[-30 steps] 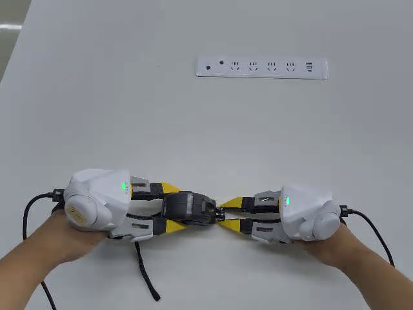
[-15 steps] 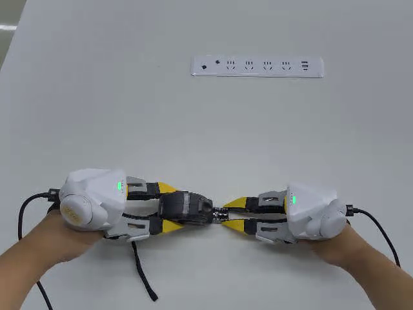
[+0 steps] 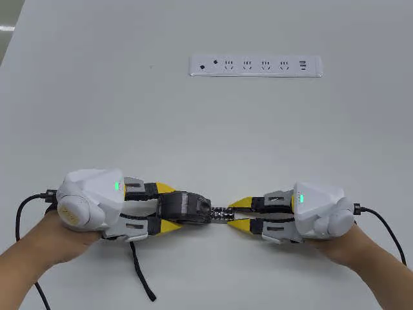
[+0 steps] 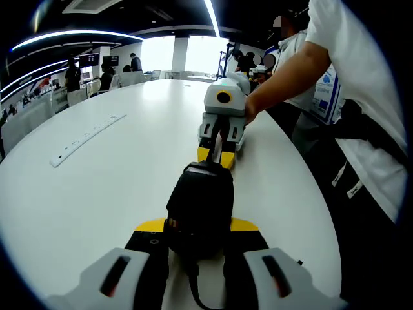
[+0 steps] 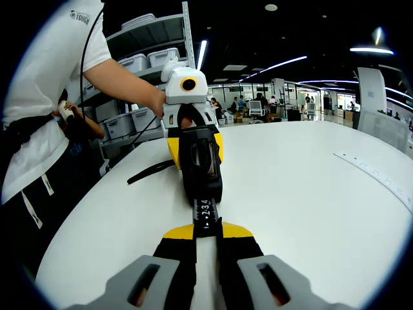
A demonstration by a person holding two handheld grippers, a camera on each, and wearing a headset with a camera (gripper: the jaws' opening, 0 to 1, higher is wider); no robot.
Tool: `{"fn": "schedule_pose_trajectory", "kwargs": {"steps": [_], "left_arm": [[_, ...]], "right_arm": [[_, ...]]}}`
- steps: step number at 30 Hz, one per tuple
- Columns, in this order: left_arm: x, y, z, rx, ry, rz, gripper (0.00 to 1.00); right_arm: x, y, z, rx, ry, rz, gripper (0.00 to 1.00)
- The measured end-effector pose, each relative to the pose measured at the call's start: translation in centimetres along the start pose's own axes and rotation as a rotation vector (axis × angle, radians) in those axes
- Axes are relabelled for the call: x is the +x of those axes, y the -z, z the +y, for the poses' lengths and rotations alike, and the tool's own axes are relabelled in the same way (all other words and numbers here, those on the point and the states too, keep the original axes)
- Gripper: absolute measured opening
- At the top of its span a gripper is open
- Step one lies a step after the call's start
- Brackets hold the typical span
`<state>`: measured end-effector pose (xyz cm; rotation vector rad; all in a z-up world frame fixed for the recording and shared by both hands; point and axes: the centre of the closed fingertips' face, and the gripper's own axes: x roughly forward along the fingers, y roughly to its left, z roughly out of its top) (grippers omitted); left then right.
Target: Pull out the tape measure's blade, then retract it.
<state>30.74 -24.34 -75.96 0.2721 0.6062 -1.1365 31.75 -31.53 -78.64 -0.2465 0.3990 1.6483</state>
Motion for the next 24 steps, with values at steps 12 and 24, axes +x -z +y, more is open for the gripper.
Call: {"fn": "schedule_pose_trajectory", "kwargs": {"steps": [12, 24], "left_arm": [[0.0, -0.1, 0.0, 0.0, -0.001, 0.002, 0.28], [0.0, 0.0, 0.1, -0.002, 0.0, 0.003, 0.28]], "right_arm": [[-1.2, 0.5, 0.0, 0.009, 0.007, -0.003, 0.1], [-2.7, 1.1, 0.1, 0.02, 0.012, -0.005, 0.09]]}}
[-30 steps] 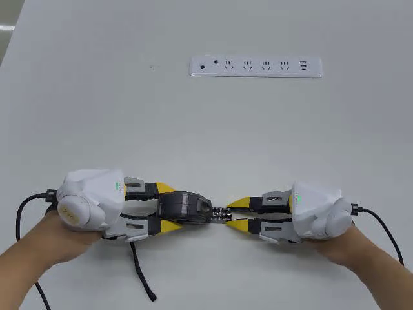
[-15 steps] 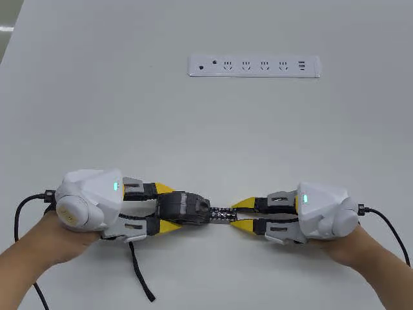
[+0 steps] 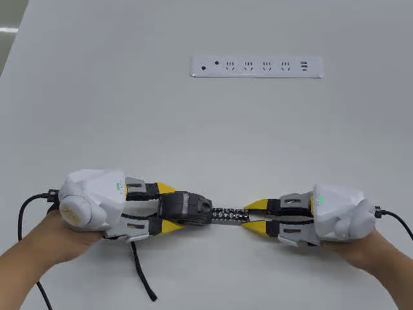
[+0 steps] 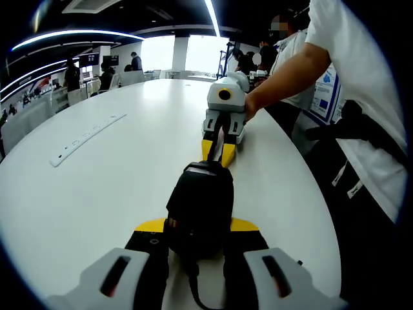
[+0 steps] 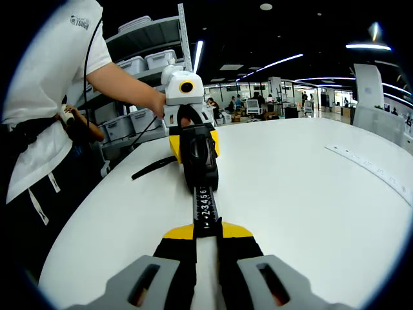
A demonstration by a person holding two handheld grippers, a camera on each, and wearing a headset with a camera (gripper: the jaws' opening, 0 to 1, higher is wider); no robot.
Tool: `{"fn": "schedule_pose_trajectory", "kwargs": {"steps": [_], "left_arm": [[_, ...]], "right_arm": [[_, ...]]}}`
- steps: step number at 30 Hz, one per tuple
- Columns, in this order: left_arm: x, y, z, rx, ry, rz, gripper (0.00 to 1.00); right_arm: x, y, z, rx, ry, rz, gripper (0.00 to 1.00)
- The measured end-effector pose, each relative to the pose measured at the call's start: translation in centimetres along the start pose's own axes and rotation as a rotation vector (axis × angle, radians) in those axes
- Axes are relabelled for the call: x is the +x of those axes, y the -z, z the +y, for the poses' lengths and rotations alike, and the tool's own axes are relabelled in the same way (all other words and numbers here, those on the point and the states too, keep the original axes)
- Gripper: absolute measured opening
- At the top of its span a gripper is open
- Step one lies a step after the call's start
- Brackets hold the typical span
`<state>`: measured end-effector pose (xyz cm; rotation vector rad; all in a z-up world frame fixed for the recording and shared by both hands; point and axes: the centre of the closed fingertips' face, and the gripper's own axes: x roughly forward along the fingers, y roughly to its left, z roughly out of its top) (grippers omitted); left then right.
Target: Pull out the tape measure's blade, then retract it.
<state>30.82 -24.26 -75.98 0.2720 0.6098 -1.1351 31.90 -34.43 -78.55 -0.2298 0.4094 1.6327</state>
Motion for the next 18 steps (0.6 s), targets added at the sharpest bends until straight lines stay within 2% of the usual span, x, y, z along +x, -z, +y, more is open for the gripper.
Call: {"fn": "schedule_pose_trajectory", "kwargs": {"steps": [18], "left_arm": [[0.0, 0.0, 0.0, -0.001, -0.005, 0.003, 0.28]], "right_arm": [[-1.6, 0.6, -0.4, 0.027, -0.004, -0.003, 0.09]]}}
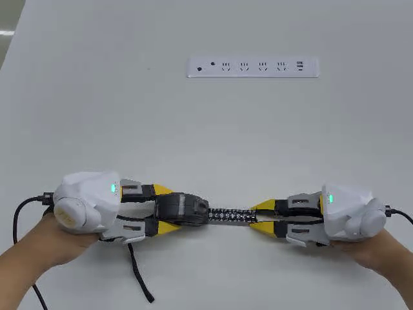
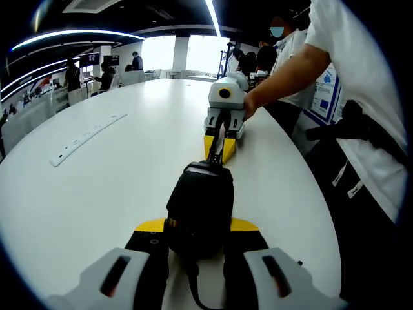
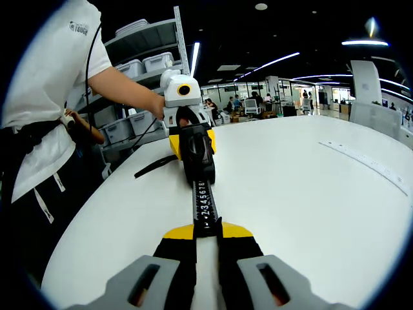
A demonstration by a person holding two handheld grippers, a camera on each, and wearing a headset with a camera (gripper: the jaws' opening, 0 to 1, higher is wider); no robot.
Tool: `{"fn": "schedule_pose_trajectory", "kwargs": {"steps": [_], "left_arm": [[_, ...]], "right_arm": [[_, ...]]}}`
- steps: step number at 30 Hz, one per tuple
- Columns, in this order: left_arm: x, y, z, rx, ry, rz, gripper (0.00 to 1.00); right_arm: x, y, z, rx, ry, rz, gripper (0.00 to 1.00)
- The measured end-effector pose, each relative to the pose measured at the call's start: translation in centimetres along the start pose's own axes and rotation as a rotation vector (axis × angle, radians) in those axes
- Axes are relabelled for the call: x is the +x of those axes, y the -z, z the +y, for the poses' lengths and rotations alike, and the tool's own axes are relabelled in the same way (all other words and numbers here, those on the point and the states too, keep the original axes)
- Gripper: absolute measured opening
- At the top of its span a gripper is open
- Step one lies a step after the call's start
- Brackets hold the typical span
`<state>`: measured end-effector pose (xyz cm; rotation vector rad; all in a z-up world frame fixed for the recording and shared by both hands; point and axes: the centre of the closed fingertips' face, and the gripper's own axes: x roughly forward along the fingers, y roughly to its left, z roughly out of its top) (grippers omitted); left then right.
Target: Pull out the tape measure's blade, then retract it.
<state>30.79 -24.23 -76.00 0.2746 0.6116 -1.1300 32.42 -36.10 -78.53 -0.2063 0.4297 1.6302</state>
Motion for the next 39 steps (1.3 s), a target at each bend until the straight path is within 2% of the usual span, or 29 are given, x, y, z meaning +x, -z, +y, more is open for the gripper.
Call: {"fn": "schedule_pose_trajectory", "kwargs": {"steps": [17, 39], "left_arm": [[0.0, -0.1, 0.0, 0.001, 0.0, 0.006, 0.28], [0.1, 0.4, 0.1, -0.005, -0.002, 0.009, 0.28]], "right_arm": [[-1.5, 0.5, 0.0, 0.02, 0.005, -0.003, 0.09], [-3.7, 1.4, -0.2, 0.056, 0.015, -0.008, 0.09]]}}
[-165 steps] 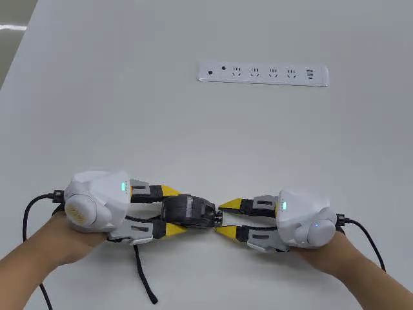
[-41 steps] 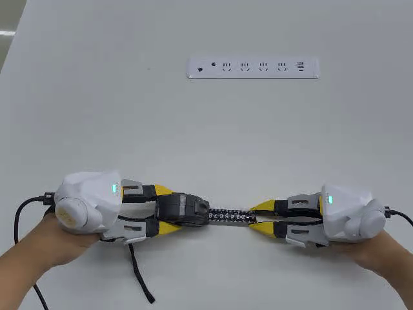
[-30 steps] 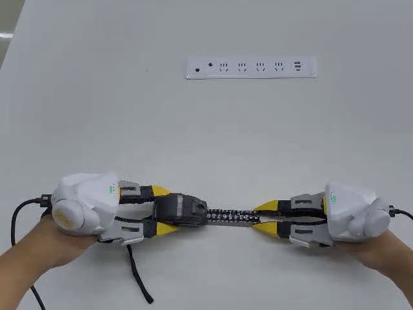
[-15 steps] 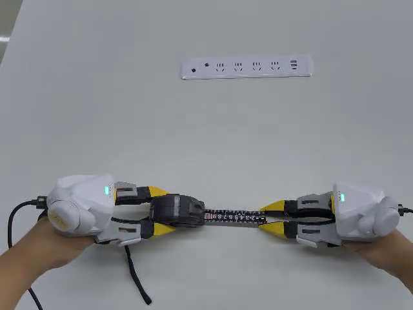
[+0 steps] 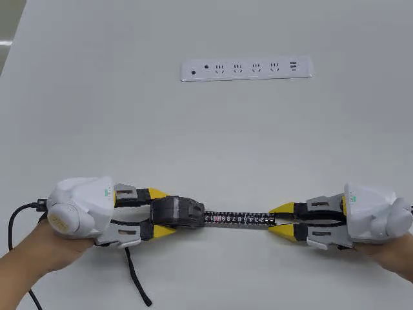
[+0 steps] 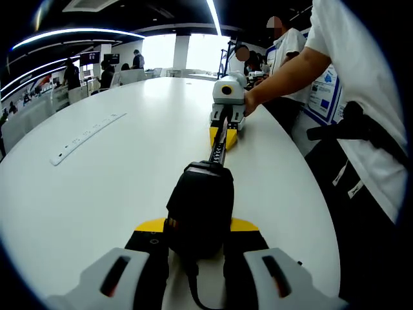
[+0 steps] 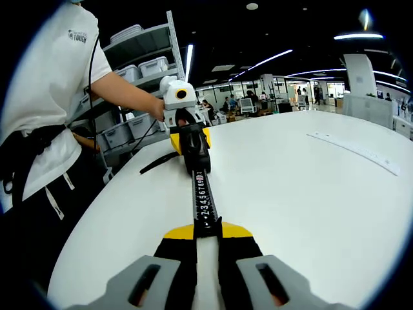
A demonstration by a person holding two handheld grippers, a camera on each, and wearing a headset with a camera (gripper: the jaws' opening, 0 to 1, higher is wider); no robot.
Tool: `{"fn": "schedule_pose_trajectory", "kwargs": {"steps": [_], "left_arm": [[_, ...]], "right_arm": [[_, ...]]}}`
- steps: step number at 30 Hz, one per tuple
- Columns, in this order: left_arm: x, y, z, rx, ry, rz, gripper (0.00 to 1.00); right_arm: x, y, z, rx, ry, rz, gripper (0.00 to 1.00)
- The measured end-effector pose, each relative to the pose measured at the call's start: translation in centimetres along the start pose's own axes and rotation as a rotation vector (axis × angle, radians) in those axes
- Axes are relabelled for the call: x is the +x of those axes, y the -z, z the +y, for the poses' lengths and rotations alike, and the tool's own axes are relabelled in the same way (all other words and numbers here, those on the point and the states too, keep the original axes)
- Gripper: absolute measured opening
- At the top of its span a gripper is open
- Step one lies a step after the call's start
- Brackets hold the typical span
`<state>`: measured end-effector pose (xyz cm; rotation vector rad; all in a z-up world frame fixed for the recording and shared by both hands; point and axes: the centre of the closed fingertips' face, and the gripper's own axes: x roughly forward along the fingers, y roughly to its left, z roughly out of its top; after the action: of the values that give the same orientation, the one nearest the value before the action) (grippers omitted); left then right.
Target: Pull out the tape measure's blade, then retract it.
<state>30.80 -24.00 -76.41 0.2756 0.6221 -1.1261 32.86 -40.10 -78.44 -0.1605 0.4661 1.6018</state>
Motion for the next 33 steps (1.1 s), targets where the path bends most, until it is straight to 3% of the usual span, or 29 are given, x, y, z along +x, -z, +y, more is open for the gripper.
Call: {"fn": "schedule_pose_trajectory", "kwargs": {"steps": [12, 24, 33], "left_arm": [[0.0, 0.0, 0.0, 0.002, -0.001, 0.005, 0.28], [0.0, -0.1, -0.1, 0.002, 0.001, 0.007, 0.28], [0.1, -0.3, -0.2, -0.004, 0.0, 0.006, 0.29]], "right_arm": [[-0.8, 0.3, 0.2, 0.006, 0.005, -0.005, 0.08], [-2.8, 1.0, -0.2, 0.028, 0.024, -0.009, 0.08], [-3.6, 0.6, -0.4, 0.038, 0.034, -0.013, 0.08]]}}
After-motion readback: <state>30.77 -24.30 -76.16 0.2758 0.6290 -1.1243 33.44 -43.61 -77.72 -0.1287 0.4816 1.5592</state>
